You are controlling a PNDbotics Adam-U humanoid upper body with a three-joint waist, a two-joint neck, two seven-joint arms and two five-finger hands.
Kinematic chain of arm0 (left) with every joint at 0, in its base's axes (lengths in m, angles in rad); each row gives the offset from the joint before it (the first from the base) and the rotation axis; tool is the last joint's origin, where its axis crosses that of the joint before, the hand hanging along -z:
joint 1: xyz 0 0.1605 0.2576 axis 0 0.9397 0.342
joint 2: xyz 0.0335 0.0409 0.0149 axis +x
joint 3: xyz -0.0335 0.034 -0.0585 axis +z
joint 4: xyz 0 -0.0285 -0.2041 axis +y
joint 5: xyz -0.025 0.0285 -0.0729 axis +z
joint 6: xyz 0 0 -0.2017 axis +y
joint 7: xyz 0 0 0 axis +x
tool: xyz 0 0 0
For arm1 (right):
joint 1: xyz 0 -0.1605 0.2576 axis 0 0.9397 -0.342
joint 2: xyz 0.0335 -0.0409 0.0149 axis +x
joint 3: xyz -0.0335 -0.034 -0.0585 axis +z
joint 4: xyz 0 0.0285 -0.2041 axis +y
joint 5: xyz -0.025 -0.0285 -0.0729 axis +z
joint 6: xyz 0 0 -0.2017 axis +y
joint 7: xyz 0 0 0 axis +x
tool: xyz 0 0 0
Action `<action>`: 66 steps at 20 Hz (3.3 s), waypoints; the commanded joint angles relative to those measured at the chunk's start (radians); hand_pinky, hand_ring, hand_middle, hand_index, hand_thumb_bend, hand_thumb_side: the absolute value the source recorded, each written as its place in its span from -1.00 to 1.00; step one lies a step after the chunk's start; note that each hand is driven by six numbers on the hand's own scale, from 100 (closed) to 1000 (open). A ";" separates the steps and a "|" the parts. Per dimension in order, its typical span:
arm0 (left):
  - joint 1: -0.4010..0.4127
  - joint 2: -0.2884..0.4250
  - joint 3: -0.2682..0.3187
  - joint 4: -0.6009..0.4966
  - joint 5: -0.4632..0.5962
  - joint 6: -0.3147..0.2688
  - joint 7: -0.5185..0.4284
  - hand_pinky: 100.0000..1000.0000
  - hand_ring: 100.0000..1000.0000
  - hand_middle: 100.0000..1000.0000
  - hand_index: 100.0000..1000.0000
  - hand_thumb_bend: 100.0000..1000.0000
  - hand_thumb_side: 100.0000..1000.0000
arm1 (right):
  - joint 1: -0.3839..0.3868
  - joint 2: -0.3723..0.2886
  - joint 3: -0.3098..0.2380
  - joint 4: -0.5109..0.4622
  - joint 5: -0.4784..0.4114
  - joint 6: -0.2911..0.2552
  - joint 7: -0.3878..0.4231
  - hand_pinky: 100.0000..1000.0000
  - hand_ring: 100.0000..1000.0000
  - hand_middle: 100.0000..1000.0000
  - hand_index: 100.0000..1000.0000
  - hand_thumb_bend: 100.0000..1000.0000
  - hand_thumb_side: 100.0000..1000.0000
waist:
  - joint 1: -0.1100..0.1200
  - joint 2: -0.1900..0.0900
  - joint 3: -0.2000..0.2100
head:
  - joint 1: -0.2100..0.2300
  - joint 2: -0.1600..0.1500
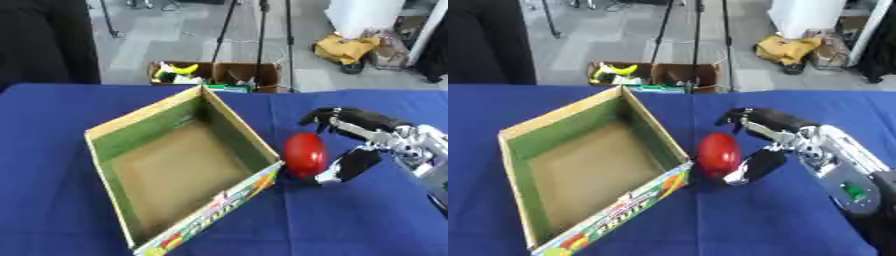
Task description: Pick up objects on the table and place them in the box.
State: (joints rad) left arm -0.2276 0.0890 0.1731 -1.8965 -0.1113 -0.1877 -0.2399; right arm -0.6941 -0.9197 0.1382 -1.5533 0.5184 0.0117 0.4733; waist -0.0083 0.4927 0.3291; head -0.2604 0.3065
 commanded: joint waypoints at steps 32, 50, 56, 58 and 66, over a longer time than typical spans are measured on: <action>-0.011 0.015 0.002 -0.011 -0.003 -0.003 -0.006 -0.56 0.10 0.18 0.30 -1.00 0.79 | 0.009 -0.016 -0.011 -0.014 -0.151 0.120 -0.096 -0.28 -0.24 0.16 0.31 -1.00 -0.42 | 0.005 -0.014 0.000 | 0.001 -0.013; 0.000 0.023 0.008 -0.011 -0.006 0.008 -0.002 -0.55 0.10 0.18 0.30 -1.00 0.78 | 0.044 -0.091 -0.081 -0.244 -0.230 0.208 -0.228 -0.42 -0.38 -0.05 0.06 -1.00 -0.27 | -0.005 -0.062 -0.014 | 0.006 0.010; 0.002 0.026 0.009 -0.012 -0.007 0.011 -0.001 -0.55 0.10 0.18 0.30 -1.00 0.78 | 0.029 -0.112 -0.102 -0.377 -0.280 0.248 -0.272 -0.43 -0.38 -0.06 0.04 -1.00 -0.28 | -0.010 -0.073 -0.013 | 0.001 0.017; 0.002 0.028 0.008 -0.013 -0.007 0.012 -0.001 -0.55 0.10 0.18 0.30 -1.00 0.78 | 0.012 -0.112 -0.099 -0.405 -0.297 0.263 -0.277 -0.43 -0.38 -0.06 0.04 -1.00 -0.28 | -0.012 -0.077 -0.012 | -0.003 0.021; 0.001 0.031 0.005 -0.014 -0.006 0.013 -0.002 -0.55 0.10 0.18 0.30 -1.00 0.77 | -0.092 -0.069 -0.046 -0.399 -0.330 0.284 -0.251 -0.43 -0.39 -0.06 0.04 -1.00 -0.30 | -0.020 -0.085 0.006 | -0.023 0.028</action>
State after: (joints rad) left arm -0.2237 0.0973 0.1751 -1.8944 -0.1159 -0.1768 -0.2428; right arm -0.7687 -0.9759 0.0940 -1.9472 0.1968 0.2950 0.2168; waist -0.0293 0.4359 0.3355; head -0.2783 0.3318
